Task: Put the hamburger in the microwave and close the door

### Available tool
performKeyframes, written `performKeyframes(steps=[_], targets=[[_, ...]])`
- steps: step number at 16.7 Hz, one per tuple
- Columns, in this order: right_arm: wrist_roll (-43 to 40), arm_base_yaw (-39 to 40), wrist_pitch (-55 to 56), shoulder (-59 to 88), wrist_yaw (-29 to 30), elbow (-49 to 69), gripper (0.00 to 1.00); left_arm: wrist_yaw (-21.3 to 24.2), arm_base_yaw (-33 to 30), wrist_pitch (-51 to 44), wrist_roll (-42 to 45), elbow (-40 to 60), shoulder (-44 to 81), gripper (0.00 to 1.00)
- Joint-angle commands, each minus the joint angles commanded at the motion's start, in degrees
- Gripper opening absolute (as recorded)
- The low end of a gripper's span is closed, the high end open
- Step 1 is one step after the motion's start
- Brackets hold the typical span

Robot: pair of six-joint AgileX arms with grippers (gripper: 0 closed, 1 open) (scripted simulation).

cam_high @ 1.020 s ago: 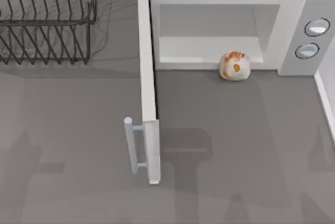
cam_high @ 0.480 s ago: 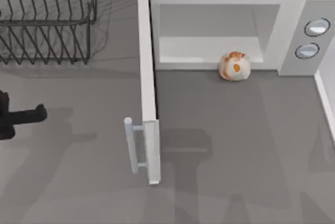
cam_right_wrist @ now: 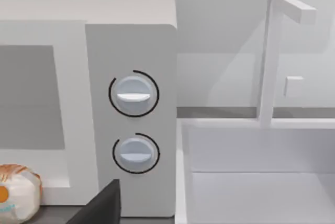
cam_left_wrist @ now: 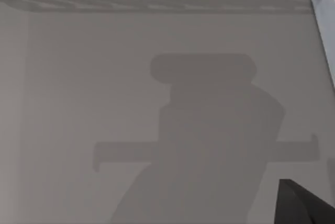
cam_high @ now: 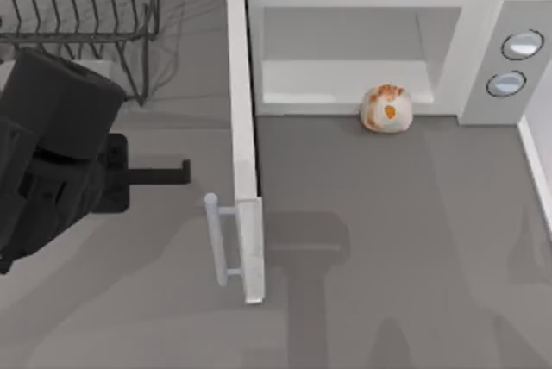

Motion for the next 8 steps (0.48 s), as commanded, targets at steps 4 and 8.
performKeyframes(steps=[4,8], targets=[[0.0,0.0,0.0,0.0,0.0,0.0,1.0,-0.3,-0.42,-0.06,-0.21,0.26,0.55,0.0],[0.0,0.0,0.0,0.0,0.0,0.0,1.0,-0.12,-0.25,2.05,-0.1,-2.07,1.65,0.0]])
